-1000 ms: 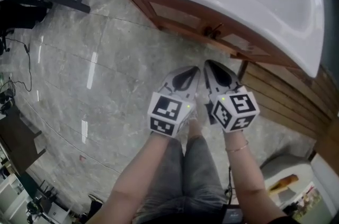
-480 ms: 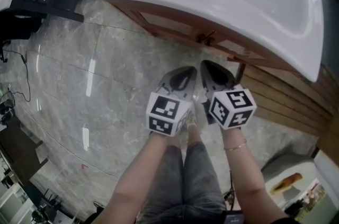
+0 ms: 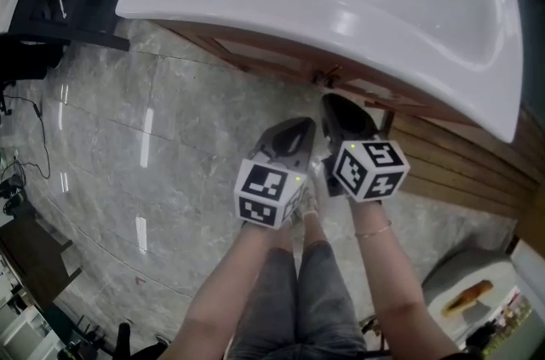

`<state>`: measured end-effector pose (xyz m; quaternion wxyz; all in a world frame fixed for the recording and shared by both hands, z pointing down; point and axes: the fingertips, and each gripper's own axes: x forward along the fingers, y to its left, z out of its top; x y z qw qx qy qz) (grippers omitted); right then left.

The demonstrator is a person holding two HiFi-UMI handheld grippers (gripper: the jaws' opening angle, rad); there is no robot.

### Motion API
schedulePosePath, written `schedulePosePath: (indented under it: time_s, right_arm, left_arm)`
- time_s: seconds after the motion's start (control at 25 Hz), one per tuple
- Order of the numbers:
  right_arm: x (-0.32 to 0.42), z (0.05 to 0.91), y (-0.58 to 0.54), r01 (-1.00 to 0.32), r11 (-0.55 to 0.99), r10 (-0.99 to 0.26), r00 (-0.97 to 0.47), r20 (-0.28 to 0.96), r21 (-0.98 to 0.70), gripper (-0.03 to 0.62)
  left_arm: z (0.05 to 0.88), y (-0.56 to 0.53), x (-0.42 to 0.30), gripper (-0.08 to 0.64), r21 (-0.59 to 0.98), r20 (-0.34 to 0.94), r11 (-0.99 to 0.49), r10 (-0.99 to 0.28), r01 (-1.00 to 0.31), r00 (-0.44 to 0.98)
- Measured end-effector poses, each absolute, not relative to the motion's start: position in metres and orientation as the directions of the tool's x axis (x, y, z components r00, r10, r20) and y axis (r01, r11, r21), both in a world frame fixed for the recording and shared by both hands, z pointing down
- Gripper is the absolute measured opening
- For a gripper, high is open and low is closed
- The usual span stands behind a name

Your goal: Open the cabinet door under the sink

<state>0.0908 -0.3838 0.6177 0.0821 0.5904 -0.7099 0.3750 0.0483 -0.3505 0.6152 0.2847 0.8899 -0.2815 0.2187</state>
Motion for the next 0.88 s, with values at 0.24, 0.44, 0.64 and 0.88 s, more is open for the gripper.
schedulePosePath:
  time_s: [0.24, 0.44, 0.64, 0.88]
  right_arm:
    - [0.106, 0.635, -0.392, -0.896, -0.076, -0.771, -0.225, 0.595, -0.438, 0.084]
    - [0.111, 0.653, -0.395, -0.884, -0.126, -0.751, -0.211, 0.625, -0.45, 0.118]
    - [0.113, 0.667, -0.399, -0.87, -0.174, -0.732, -0.199, 0.652, -0.462, 0.126]
    - [0.124, 0.672, -0.403, -0.84, -0.264, -0.747, -0.132, 0.651, -0.473, 0.126]
  left_arm:
    - [0.617, -0.356, 0.055, 0.006, 0.379, 0.55, -0.691, -0.366, -0.616, 0.75]
    - [0.618, -0.358, 0.053, 0.006, 0.38, 0.556, -0.688, -0.364, -0.618, 0.747]
    - [0.624, -0.359, 0.049, 0.006, 0.391, 0.567, -0.672, -0.362, -0.629, 0.74]
    - [0.628, -0.358, 0.047, 0.006, 0.393, 0.577, -0.667, -0.357, -0.633, 0.734]
